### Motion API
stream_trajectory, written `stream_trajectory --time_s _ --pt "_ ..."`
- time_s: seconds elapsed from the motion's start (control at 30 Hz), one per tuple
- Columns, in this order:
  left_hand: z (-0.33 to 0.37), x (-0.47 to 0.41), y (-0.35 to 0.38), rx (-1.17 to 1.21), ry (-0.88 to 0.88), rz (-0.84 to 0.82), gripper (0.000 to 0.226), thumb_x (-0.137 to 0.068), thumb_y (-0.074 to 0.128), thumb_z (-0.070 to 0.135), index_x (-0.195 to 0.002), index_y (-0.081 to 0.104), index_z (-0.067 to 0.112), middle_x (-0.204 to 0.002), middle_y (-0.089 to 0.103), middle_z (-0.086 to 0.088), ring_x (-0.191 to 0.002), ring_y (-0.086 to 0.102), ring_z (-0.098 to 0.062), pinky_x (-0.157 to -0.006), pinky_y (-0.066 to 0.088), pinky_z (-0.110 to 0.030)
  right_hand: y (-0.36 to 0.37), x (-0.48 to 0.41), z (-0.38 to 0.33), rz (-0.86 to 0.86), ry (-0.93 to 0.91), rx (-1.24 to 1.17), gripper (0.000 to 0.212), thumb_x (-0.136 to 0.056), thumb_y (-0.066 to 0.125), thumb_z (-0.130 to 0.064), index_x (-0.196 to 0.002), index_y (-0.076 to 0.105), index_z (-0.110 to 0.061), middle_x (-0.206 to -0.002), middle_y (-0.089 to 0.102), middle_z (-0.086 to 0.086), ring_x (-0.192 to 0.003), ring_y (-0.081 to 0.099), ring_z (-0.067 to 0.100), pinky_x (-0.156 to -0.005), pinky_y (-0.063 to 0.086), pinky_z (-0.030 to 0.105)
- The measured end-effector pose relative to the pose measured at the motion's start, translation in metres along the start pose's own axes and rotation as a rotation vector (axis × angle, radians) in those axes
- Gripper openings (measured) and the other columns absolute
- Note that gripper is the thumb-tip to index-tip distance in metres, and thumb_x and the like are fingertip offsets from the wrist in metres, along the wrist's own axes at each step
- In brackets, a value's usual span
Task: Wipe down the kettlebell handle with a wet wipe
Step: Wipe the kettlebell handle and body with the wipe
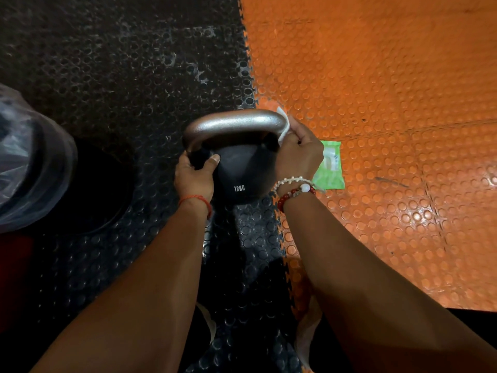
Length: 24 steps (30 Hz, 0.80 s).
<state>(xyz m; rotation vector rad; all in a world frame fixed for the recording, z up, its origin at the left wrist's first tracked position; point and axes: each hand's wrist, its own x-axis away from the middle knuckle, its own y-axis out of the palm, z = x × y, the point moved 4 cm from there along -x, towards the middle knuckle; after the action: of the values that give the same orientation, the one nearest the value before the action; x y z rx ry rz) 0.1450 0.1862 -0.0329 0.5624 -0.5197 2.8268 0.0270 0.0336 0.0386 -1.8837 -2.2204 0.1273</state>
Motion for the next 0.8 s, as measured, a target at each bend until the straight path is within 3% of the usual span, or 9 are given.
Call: stream_trajectory --time_s 0.13,0.23,0.33,0.47,0.67,0.8 --pt "0.002 0.002 0.0 0.005 0.004 -0.001 0.042 -0.083 0.075 0.019 -0.122 0.062 0.011 -0.114 0.068 -0.003 -0.102 0.064 -0.015 -0.086 0.049 -0.021 0.001 0.005 -0.001 0.015 -0.092 0.039 0.035 -0.084 0.047 -0.001 -0.107 0.071 -0.012 -0.105 0.067 0.0 -0.094 0.058 0.004 -0.086 0.045 0.016" --pt "0.0 0.0 -0.001 0.006 0.005 0.004 0.043 -0.08 0.076 0.022 -0.12 0.063 0.013 -0.115 0.068 -0.005 -0.102 0.065 -0.016 -0.093 0.051 -0.028 -0.001 -0.002 0.004 0.044 0.007 0.106 0.033 -0.086 0.049 -0.005 -0.107 0.072 -0.017 -0.094 0.061 -0.004 -0.09 0.059 0.012 -0.084 0.047 0.022" --pt "-0.003 -0.001 -0.002 -0.002 -0.006 -0.003 0.045 -0.075 0.079 0.028 -0.116 0.065 0.016 -0.116 0.068 -0.007 -0.103 0.066 -0.019 -0.097 0.052 -0.037 -0.002 0.005 0.0 0.062 -0.069 0.193 0.03 -0.086 0.054 -0.01 -0.107 0.072 -0.021 -0.095 0.059 -0.004 -0.087 0.063 0.016 -0.076 0.046 0.023" --pt "-0.003 -0.001 0.0 0.014 -0.01 -0.014 0.045 -0.076 0.079 0.025 -0.117 0.065 0.014 -0.115 0.068 -0.008 -0.103 0.066 -0.019 -0.096 0.053 -0.035 -0.007 0.001 0.0 0.08 -0.109 0.276 0.027 -0.086 0.057 -0.014 -0.105 0.073 -0.024 -0.097 0.064 0.003 -0.081 0.063 0.018 -0.065 0.037 0.019" --pt "-0.001 0.001 -0.001 -0.003 -0.003 0.001 0.044 -0.079 0.077 0.024 -0.119 0.064 0.013 -0.114 0.069 -0.006 -0.103 0.066 -0.019 -0.096 0.052 -0.033 -0.009 0.008 -0.005 0.095 -0.149 0.332 0.023 -0.086 0.059 -0.018 -0.104 0.073 -0.022 -0.094 0.068 0.004 -0.086 0.063 0.022 -0.068 0.038 0.022" --pt "-0.003 -0.001 -0.001 0.002 -0.006 -0.005 0.044 -0.078 0.078 0.025 -0.119 0.064 0.014 -0.114 0.069 -0.005 -0.103 0.066 -0.018 -0.097 0.053 -0.036 -0.01 0.0 -0.001 0.072 -0.038 0.326 0.023 -0.085 0.057 -0.018 -0.101 0.074 -0.022 -0.099 0.072 0.0 -0.089 0.065 0.017 -0.07 0.044 0.021"
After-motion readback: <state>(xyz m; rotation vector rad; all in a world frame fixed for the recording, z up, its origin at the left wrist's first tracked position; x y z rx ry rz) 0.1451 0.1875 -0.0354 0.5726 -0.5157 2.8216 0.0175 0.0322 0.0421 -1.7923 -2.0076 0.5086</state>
